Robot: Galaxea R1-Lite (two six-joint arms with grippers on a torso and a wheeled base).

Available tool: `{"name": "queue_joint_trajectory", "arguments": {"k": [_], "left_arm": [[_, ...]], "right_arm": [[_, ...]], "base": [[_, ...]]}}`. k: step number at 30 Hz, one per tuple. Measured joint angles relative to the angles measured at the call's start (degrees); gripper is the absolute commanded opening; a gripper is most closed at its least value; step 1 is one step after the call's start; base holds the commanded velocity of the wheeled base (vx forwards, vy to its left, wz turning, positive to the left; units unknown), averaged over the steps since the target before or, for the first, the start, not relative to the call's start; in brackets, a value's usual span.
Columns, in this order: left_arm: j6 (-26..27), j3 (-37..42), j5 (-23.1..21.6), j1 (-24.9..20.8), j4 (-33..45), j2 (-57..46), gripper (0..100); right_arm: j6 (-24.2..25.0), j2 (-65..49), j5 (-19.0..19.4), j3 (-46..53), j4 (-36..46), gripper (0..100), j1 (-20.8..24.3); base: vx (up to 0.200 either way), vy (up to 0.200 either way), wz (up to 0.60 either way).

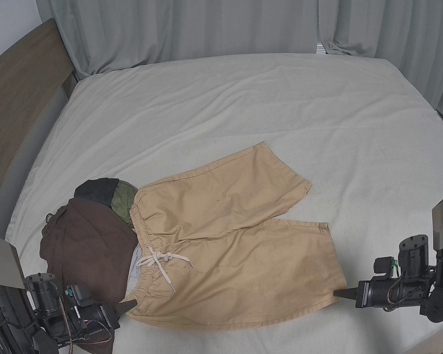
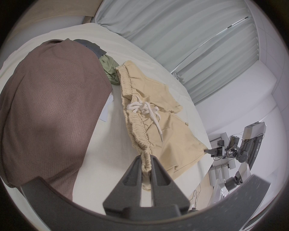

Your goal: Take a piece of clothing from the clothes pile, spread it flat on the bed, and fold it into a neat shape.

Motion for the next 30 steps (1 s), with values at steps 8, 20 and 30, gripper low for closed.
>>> {"name": "queue_joint_trajectory", "arguments": {"k": [8, 20, 30], "left_arm": [[0.0, 0.1, 0.1, -1.5, 1.6, -0.1, 0], [-11.1, -10.0, 2.1, -3.4, -2.0, -2.1, 0], [-18.6, -24.4, 9.4, -6.3, -2.0, -2.9, 0]], "right_arm": [[0.0, -0.5, 1.4, 0.0, -0.1, 0, -0.4], [3.0, -7.2, 2.8, -10.0, 1.5, 0, -1.6], [6.9, -10.8, 3.0, -30.3, 12.3, 0, -3.5]], "base": [[0.000, 0.000, 0.00], [0.000, 0.000, 0.00], [0.000, 0.000, 0.00]]}}
